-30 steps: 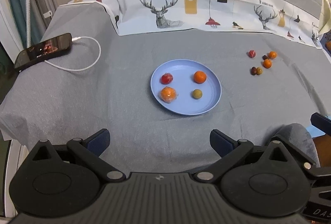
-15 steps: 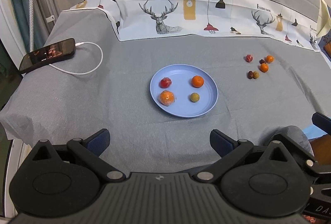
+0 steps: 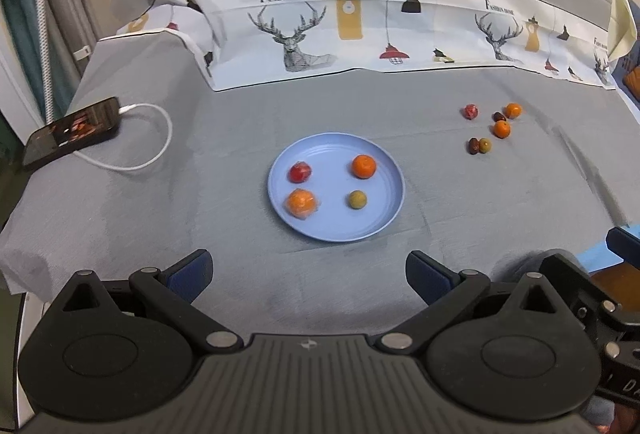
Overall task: Organize fruits
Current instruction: 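Move both tools toward the remaining fruit cluster, then grasp a red tomato with the left tool while the right tool grasps a mandarin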
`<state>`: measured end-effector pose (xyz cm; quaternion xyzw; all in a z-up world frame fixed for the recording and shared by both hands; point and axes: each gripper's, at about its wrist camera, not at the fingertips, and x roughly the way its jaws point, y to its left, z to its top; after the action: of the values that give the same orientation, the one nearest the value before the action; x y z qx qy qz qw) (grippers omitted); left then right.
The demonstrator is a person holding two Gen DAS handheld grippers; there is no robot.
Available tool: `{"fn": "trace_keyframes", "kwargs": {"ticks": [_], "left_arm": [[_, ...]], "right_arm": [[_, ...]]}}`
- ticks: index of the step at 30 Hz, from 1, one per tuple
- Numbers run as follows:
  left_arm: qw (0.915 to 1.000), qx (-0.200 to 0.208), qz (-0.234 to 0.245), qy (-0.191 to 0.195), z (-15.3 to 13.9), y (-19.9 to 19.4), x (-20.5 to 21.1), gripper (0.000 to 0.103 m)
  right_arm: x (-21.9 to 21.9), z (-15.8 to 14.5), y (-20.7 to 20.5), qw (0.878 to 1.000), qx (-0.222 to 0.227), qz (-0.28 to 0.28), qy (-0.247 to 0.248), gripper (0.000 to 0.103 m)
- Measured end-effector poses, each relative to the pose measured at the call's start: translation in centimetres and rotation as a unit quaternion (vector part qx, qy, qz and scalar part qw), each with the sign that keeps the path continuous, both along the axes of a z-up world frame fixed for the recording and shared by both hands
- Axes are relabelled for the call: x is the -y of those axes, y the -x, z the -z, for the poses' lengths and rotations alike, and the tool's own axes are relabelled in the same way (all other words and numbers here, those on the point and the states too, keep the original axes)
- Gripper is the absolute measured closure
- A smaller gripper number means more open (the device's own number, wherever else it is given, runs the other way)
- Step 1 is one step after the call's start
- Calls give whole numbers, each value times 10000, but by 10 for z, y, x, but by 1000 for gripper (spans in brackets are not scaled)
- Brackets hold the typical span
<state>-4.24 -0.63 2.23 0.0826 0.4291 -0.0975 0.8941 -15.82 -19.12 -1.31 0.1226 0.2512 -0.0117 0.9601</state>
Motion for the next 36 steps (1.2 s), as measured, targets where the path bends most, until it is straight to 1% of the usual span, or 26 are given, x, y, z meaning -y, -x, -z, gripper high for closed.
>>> {"fn": "trace_keyframes", "kwargs": {"ticks": [7, 12, 17, 21, 25, 29, 31, 32, 36], "left_arm": [[9998, -72, 186, -68, 1, -22, 39, 0], [9993, -152, 314, -104, 6, -50, 73, 0], [9984, -188, 520, -120, 13, -89, 117, 0], [9967, -187, 766, -201, 25, -133, 164, 0], [9944, -187, 1028, -155, 48, -185, 215, 0], [9924, -94, 1211, -206, 84, -242, 267, 0], [9907, -206, 1311, -296, 105, -269, 291, 0], [9894, -330, 1383, -295, 117, -284, 303, 0], [9859, -724, 1486, -269, 155, -323, 335, 0]], "right_arm": [[55, 11, -7, 9978, -99, 640, -155, 1], [101, 26, -21, 9926, -233, 1162, -265, 1], [142, 41, -51, 9871, -332, 1551, -221, 1], [172, 61, -91, 9832, -476, 1760, -116, 1], [198, 88, -139, 9789, -606, 1953, 17, 1], [221, 122, -195, 9755, -832, 2029, 169, 1], [231, 141, -222, 9749, -951, 1999, 232, 1], [235, 151, -235, 9751, -1023, 1952, 247, 1], [250, 184, -278, 9750, -1217, 1844, 222, 1]]}}
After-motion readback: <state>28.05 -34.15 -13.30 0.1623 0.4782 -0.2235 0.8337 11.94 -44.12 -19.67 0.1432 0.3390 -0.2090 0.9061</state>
